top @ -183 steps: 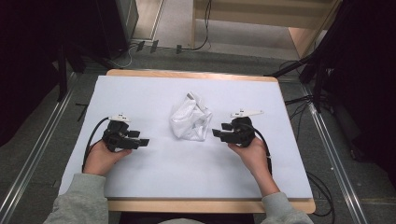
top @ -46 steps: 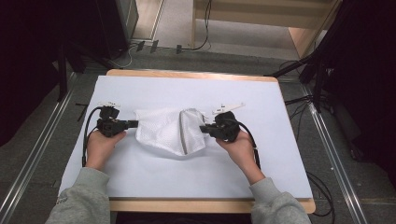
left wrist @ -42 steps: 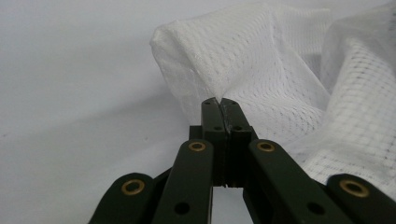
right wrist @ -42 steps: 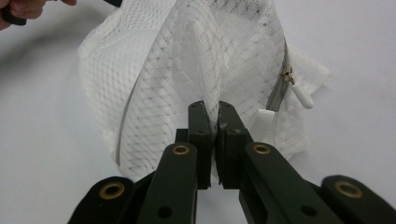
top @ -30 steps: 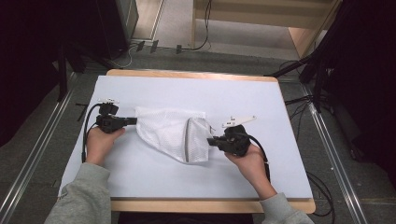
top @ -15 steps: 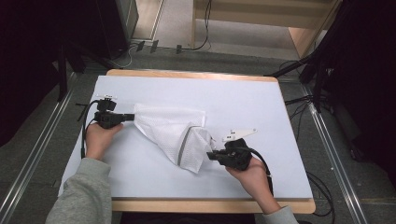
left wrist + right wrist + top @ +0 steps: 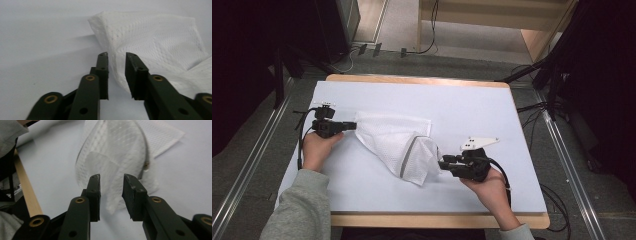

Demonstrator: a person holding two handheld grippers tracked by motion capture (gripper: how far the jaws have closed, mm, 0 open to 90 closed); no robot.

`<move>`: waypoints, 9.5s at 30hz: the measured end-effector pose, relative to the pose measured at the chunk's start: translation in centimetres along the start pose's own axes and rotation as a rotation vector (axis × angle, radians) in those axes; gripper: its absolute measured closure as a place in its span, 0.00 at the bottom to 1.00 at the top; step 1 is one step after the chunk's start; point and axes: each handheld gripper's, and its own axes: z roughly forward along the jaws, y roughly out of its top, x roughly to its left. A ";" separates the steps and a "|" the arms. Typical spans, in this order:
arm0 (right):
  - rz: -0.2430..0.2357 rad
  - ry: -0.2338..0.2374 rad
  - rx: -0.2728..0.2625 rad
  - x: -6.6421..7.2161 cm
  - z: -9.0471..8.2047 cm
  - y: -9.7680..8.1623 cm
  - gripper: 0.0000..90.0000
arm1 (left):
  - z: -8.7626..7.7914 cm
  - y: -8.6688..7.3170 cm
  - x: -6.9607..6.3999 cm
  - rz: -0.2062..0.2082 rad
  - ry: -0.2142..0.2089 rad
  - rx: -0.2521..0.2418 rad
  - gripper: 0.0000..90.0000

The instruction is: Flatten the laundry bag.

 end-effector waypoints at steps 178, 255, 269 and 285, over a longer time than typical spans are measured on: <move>0.138 -0.196 -0.011 -7.6 1.9 1.7 0.73 | 1.3 -2.8 -6.7 0.159 -0.079 0.084 0.51; 0.216 -0.267 0.132 -11.1 4.0 -0.3 1.00 | 5.8 2.0 -5.9 0.126 -0.072 0.034 0.77; 0.198 -0.207 0.151 -10.1 5.2 -0.3 0.99 | 6.6 1.0 -6.1 0.112 -0.059 0.097 0.69; 0.181 -0.167 0.137 -9.2 5.7 0.0 0.99 | 6.5 1.6 -4.7 0.084 -0.001 0.088 1.00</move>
